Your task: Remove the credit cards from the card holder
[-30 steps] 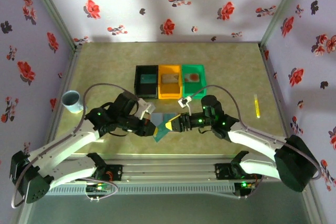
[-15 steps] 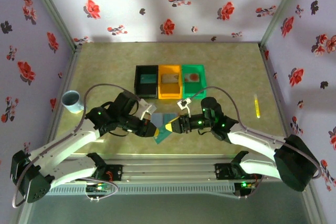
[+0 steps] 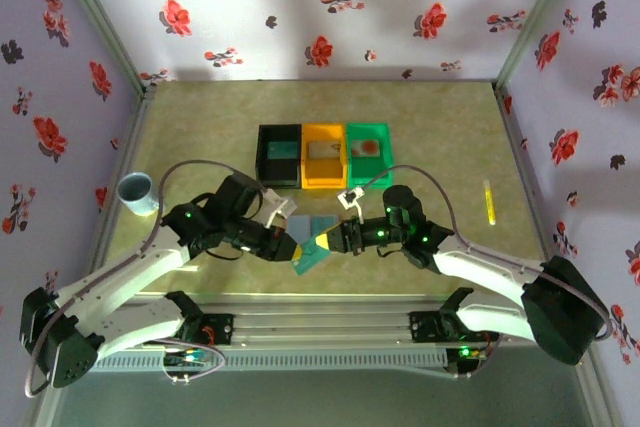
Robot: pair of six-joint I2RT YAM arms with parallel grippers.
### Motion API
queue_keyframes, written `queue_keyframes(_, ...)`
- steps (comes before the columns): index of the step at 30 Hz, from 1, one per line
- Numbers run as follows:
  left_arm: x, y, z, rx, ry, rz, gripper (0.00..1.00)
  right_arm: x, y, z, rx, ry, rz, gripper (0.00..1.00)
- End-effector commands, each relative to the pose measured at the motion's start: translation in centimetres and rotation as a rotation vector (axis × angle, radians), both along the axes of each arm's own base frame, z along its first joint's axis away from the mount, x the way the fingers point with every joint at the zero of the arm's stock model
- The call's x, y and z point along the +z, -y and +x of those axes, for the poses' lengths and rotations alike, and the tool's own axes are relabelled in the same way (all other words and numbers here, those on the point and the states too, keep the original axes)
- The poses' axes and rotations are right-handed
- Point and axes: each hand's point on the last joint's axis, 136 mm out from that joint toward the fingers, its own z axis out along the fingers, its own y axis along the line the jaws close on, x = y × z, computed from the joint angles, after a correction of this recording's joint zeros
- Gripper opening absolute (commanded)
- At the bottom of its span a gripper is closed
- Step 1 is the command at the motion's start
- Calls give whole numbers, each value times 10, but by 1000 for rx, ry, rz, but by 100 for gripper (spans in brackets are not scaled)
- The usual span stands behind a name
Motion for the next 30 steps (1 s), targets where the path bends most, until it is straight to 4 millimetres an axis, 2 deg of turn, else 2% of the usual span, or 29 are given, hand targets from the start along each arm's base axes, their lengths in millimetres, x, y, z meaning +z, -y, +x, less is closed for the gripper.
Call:
queue_keyframes(1, 16, 6, 11, 1, 57, -51, 7, 11, -4, -14, 71, 13, 45, 11)
queue_keyframes(4, 19, 5, 11, 9, 61, -59, 21, 11, -4, -13, 64, 16, 46, 7)
queue_keyframes(5, 20, 4, 12, 12, 63, -62, 24, 13, -4, -13, 62, 21, 48, 0)
queue_keyframes(8, 26, 1, 11, 23, 73, -74, 40, 16, -2, -10, 43, 35, 53, 0)
queue_keyframes(12, 34, -13, 12, 66, 87, -86, 53, 24, 2, -5, 5, 57, 67, 0)
queue_keyframes(18, 47, -28, 17, 196, 92, -179, 63, 44, 13, 11, -108, 94, 114, 0)
queue_keyframes(24, 62, -24, 23, 296, 67, -364, 69, 68, 23, 29, -233, 116, 174, 0)
queue_keyframes(30, 65, -19, 31, 343, 50, -501, 70, 94, 29, 42, -328, 97, 271, 0)
